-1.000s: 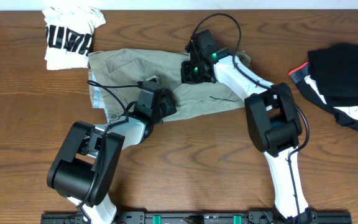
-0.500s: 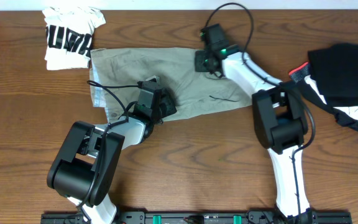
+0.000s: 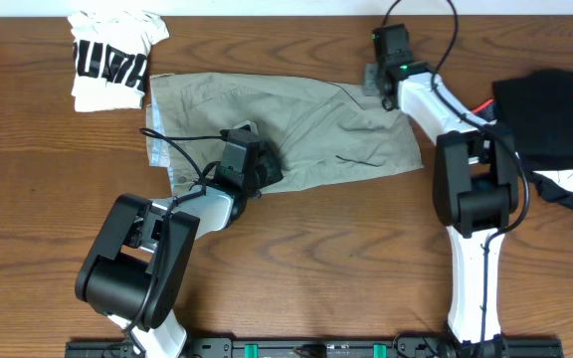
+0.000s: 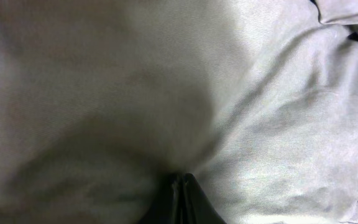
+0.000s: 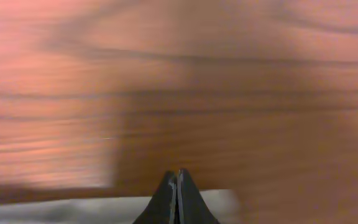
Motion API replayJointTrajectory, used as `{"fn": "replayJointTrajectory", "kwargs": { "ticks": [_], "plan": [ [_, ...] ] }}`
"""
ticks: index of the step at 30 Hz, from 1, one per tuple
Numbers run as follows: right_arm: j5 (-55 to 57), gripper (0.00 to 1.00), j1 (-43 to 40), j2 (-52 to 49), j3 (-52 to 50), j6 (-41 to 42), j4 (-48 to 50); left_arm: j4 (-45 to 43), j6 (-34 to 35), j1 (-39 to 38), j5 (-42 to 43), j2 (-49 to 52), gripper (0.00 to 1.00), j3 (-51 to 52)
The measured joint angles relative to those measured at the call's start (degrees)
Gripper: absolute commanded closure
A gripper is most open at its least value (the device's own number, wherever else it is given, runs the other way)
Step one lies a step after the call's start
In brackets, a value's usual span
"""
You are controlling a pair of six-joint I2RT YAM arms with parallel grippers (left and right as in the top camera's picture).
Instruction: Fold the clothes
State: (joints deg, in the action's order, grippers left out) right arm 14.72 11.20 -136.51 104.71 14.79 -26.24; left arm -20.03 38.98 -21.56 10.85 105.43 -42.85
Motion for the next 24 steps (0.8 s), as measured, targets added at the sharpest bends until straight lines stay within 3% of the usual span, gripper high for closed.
{"fn": "replayJointTrajectory", "kwargs": {
  "ticks": [8, 18, 24],
  "plan": [
    [0.3, 0.99, -2.7, 0.9, 8.9, -0.2, -14.5, 0.1, 0.0, -0.1, -0.4, 0.0, 0.94, 0.0],
    [-19.8, 0.99, -1.7, 16.9, 16.6, -2.2, -31.2, 0.1, 0.2, -0.3, -0.8, 0.0, 0.94, 0.0],
    [-28.5, 0.99, 0.9, 16.0, 13.2, -5.0, -34.5, 0.1, 0.2, -0.3, -0.8, 0.0, 0.94, 0.0]
  ]
}}
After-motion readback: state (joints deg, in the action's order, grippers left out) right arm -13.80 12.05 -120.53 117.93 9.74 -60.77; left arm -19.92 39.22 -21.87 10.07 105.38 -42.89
